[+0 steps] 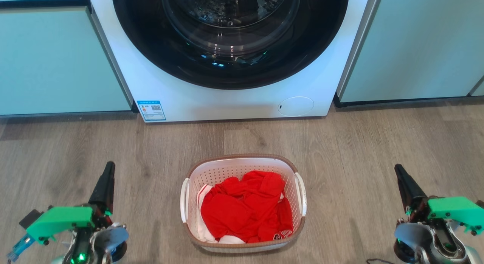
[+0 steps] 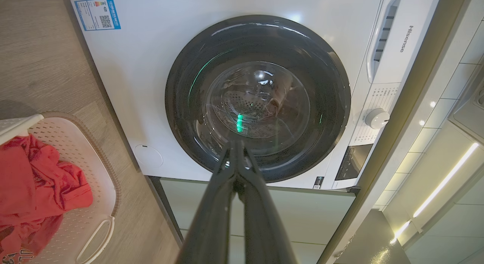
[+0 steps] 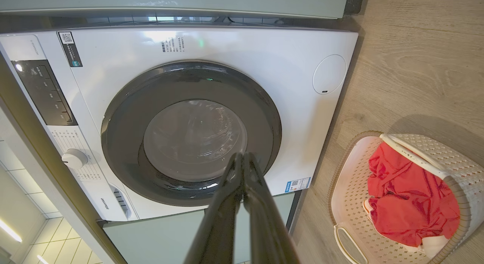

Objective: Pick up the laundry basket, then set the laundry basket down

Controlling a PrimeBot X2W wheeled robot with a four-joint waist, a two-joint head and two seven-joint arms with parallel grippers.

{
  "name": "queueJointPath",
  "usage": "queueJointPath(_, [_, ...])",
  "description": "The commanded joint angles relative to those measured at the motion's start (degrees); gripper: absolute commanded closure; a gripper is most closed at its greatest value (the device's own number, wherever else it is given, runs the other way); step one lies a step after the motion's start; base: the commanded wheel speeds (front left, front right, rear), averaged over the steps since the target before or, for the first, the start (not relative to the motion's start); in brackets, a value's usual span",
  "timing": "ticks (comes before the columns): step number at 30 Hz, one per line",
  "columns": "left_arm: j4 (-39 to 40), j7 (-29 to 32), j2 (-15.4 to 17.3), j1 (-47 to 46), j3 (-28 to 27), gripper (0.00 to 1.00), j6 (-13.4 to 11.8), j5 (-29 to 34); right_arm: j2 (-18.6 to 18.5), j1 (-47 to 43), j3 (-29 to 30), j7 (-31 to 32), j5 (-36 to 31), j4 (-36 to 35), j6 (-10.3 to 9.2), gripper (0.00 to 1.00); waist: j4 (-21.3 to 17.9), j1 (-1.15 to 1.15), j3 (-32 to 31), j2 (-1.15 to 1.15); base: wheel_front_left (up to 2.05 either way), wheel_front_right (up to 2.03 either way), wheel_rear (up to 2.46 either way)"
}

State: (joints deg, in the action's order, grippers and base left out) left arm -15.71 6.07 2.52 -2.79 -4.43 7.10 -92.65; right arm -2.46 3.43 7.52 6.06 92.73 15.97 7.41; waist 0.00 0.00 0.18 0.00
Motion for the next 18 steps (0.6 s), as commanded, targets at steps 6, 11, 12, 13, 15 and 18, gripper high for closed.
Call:
queueJointPath(6, [-2.59,-0.04,-0.26,1.58,0.20,0.00,-0.07,-0.02,0.43,-1.29,-0.24,-0.04,0.02,2.68,0.00,0.00,0.00,0.00,0.00,0.00,0.00,0.00,0.00])
queueJointPath(11, [-3.41,-0.66,-0.54,2.90,0.54,0.00,-0.05,0.37,0.55,-2.14,-1.05,-0.66,-0.16,3.78,0.00,0.00,-0.02,0.00,0.00,0.00,0.00,0.00,0.00])
queueJointPath(12, [-3.26,-0.83,-0.54,2.94,0.62,0.00,-0.05,0.50,0.54,-2.13,-1.23,-0.83,-0.22,3.72,0.00,0.00,-0.02,0.00,0.00,0.00,0.00,0.00,0.00])
queueJointPath(13, [-3.10,-0.99,-0.53,2.98,0.69,0.00,-0.05,0.63,0.54,-2.11,-1.38,-0.99,-0.31,3.67,0.00,0.00,-0.03,0.00,-0.01,0.00,0.00,0.00,0.00])
queueJointPath(15, [-2.78,-1.33,-0.51,3.06,0.82,0.00,-0.04,0.95,0.52,-2.06,-1.65,-1.33,-0.61,3.58,0.00,0.00,-0.04,0.00,-0.02,0.00,0.00,0.00,0.00])
queueJointPath(18, [-2.28,-1.84,-0.49,3.15,0.98,0.00,-0.03,1.58,0.50,-1.98,-1.98,-1.83,-1.15,3.40,0.01,0.00,-0.06,0.00,-0.04,0.00,0.00,0.00,0.00])
